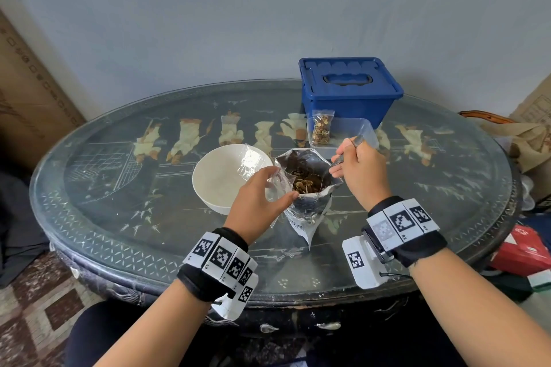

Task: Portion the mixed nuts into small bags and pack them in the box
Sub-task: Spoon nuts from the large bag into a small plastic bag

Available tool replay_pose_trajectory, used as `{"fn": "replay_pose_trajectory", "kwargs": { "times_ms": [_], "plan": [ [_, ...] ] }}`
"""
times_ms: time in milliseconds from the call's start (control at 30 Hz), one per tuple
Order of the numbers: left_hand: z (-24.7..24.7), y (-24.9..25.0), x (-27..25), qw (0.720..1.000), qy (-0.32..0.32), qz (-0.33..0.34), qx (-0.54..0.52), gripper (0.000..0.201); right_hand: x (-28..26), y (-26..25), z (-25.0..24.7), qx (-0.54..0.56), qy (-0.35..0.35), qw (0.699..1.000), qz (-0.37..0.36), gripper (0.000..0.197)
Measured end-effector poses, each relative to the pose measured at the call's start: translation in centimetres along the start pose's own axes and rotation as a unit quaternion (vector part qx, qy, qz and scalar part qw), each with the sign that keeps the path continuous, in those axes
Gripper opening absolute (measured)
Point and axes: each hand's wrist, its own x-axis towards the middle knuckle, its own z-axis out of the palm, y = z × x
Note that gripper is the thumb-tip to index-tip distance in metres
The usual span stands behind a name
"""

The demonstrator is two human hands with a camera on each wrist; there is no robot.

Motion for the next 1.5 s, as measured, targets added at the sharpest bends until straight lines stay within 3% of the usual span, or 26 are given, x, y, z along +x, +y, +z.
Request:
{"fn": "replay_pose_trajectory", "kwargs": {
  "times_ms": [200, 467, 1067, 1333, 1500],
  "plan": [
    [0.0, -0.3, -0.1, 1.000, 0.001, 0.004, 0.004, 0.058, -0.4, -0.2, -0.2, 0.025, -0.001, 1.000, 0.011, 0.031],
    [0.0, -0.4, -0.1, 1.000, 0.011, 0.010, 0.006, 0.057, -0.5, -0.8, 0.2, 0.052, -0.064, 0.996, 0.037, 0.028],
    [-0.7, -0.9, 0.1, 0.999, -0.007, 0.024, 0.022, 0.060, -0.8, -0.9, 0.1, 0.175, -0.004, 0.976, 0.131, 0.031],
    [-2.8, -1.1, 1.6, 0.994, -0.005, 0.077, 0.079, 0.055, -0.2, -0.7, -1.3, 0.216, 0.054, 0.963, 0.148, 0.029],
    [-3.7, -0.5, 2.9, 0.985, -0.044, 0.089, 0.139, 0.058, 0.0, -0.7, -1.8, 0.231, 0.075, 0.958, 0.151, 0.031]
  ]
}}
